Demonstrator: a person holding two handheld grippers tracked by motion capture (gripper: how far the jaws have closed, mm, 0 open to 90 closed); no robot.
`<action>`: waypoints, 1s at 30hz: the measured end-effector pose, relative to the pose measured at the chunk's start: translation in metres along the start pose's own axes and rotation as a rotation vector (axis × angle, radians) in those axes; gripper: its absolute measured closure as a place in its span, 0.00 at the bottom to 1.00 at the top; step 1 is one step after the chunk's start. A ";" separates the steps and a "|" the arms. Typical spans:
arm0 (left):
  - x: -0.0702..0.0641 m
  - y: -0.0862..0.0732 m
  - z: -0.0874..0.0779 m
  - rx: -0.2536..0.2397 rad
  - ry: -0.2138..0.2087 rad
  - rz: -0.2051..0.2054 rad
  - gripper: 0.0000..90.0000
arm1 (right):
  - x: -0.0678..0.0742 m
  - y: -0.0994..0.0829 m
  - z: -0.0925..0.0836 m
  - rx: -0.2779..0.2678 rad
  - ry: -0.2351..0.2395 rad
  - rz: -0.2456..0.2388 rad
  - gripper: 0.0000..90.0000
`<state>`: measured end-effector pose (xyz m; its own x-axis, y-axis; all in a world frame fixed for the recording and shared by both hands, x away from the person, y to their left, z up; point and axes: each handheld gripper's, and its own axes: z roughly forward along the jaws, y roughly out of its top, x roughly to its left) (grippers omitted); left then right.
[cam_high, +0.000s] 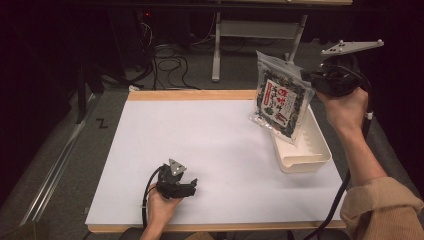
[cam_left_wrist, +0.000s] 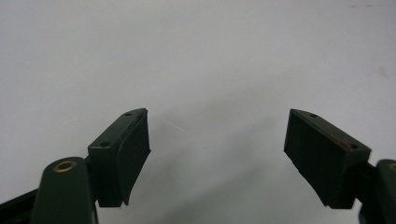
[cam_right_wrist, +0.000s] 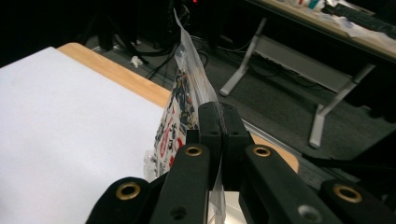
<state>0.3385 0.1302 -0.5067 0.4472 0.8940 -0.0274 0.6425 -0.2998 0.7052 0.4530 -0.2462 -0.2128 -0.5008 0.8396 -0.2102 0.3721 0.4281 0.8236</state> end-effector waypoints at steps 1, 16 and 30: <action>0.000 0.000 0.000 0.000 0.000 0.000 0.25 | -0.002 -0.001 -0.001 -0.001 -0.006 0.002 1.00; 0.000 0.000 0.000 -0.001 -0.003 -0.001 0.25 | -0.038 -0.016 -0.016 -0.010 -0.102 0.074 1.00; 0.000 0.000 0.000 -0.001 -0.004 0.005 0.26 | -0.057 -0.035 -0.018 0.011 -0.154 0.102 1.00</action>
<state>0.3381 0.1301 -0.5068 0.4532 0.8910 -0.0271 0.6399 -0.3040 0.7058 0.4548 -0.3150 -0.2204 -0.3351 0.9197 -0.2047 0.4239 0.3412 0.8390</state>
